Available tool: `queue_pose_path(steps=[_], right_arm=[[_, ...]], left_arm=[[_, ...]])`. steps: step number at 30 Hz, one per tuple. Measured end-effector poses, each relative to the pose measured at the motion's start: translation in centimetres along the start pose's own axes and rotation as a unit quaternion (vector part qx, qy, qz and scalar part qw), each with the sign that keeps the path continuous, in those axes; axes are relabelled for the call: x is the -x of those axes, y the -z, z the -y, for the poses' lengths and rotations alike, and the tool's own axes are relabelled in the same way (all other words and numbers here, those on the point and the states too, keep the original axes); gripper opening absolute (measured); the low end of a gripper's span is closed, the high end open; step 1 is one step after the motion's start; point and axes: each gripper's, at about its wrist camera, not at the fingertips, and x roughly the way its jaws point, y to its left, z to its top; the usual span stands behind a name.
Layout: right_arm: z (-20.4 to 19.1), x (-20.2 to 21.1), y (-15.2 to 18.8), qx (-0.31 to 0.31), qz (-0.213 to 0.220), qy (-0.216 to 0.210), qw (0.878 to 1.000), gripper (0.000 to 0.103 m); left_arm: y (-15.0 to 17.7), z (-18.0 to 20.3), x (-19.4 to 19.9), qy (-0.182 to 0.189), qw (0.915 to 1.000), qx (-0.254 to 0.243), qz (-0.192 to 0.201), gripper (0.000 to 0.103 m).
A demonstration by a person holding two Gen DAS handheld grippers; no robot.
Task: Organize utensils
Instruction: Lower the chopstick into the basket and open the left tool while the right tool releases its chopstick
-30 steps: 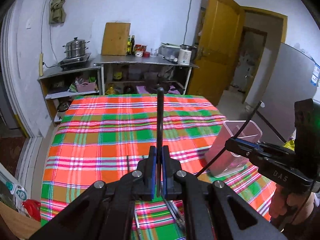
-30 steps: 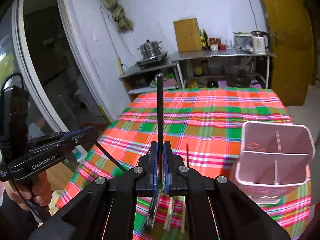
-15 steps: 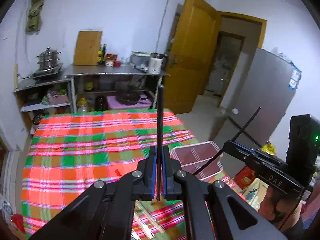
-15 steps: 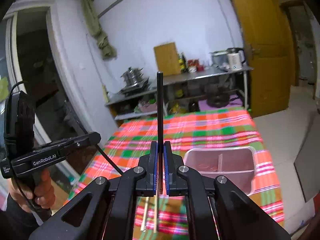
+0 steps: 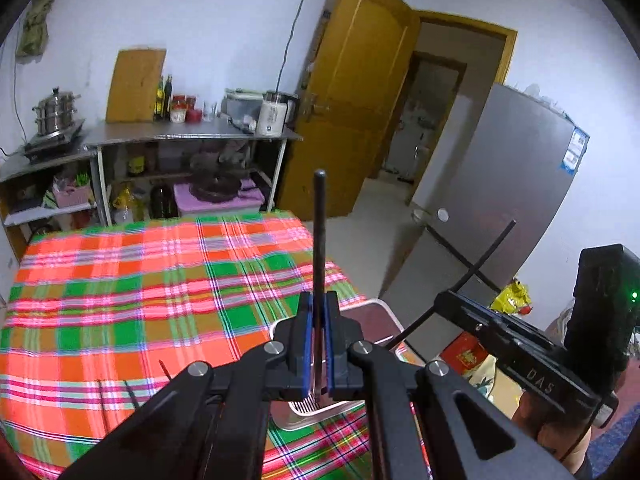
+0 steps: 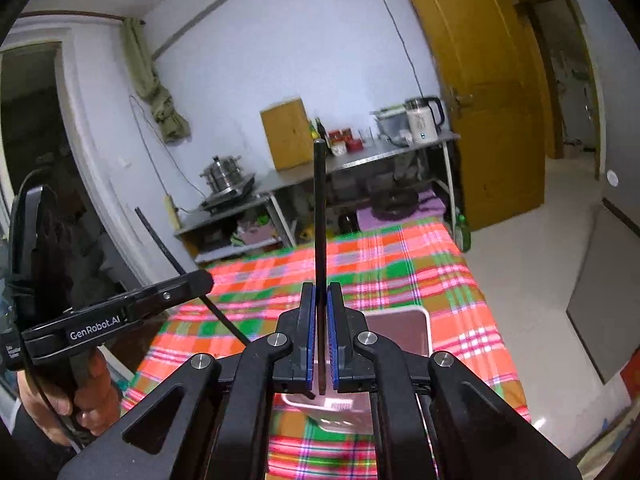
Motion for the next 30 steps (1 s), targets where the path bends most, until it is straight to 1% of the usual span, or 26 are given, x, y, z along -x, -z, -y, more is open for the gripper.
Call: queue_pose_path(steps=[4,8,12,13,14,15,16,17,19,20,22,25,30], right_arm=[[1.1,-2.3,1.6,-0.008,-0.033,0.004,0.999,0.005],[2.3,-4.4,3.1,-0.019,-0.065,0.007,0.998,0.006],[3.2,-5.4,3.9,-0.028,-0.083,0.007,0.996,0.006],[3.4,-5.5,4.0,-0.031,-0.085,0.009,0.996,0.006],[3.5,-5.5,4.0,-0.033,-0.085,0.011,0.996,0.006],[3.7,-5.4,4.0,-0.035,-0.085,0.011,0.996,0.007],[3.7,-5.2,4.1,-0.036,-0.083,0.011,0.996,0.01],[3.7,-4.9,4.1,-0.037,-0.078,0.012,0.996,0.014],[3.7,-4.3,4.0,-0.037,-0.07,0.009,0.997,0.017],[3.6,-3.9,4.1,-0.037,-0.066,0.008,0.997,0.021],[3.3,-3.4,4.2,-0.037,-0.06,0.005,0.997,0.026],[2.7,-2.1,4.6,-0.032,-0.047,0.004,0.998,0.026],[1.1,0.2,5.7,-0.017,-0.02,-0.009,1.0,0.026]], left_arm=[[1.6,-0.8,-2.9,-0.001,0.9995,0.009,-0.029,0.006],[2.6,-1.7,-4.7,-0.003,0.9986,0.018,-0.049,0.006],[3.1,-2.1,-5.0,0.005,0.9983,0.027,-0.052,0.007],[3.2,-2.1,-4.8,0.004,0.9984,0.026,-0.05,0.01],[3.2,-2.1,-4.6,0.004,0.9985,0.026,-0.048,0.017],[3.1,-2.3,-4.4,0.006,0.9986,0.027,-0.045,0.022],[3.1,-2.3,-4.0,0.009,0.9987,0.03,-0.041,0.031],[3.2,-2.4,-3.6,0.01,0.9988,0.031,-0.036,0.035],[3.4,-2.5,-2.6,0.012,0.9992,0.031,-0.024,0.039],[3.6,-2.7,-2.1,0.012,0.9993,0.032,-0.018,0.042],[3.9,-2.9,-1.0,0.011,0.9993,0.034,-0.008,0.044],[4.8,-3.4,0.8,0.004,0.9994,0.035,0.008,0.049],[7.1,-4.6,3.6,-0.02,0.9989,0.033,0.026,0.049]])
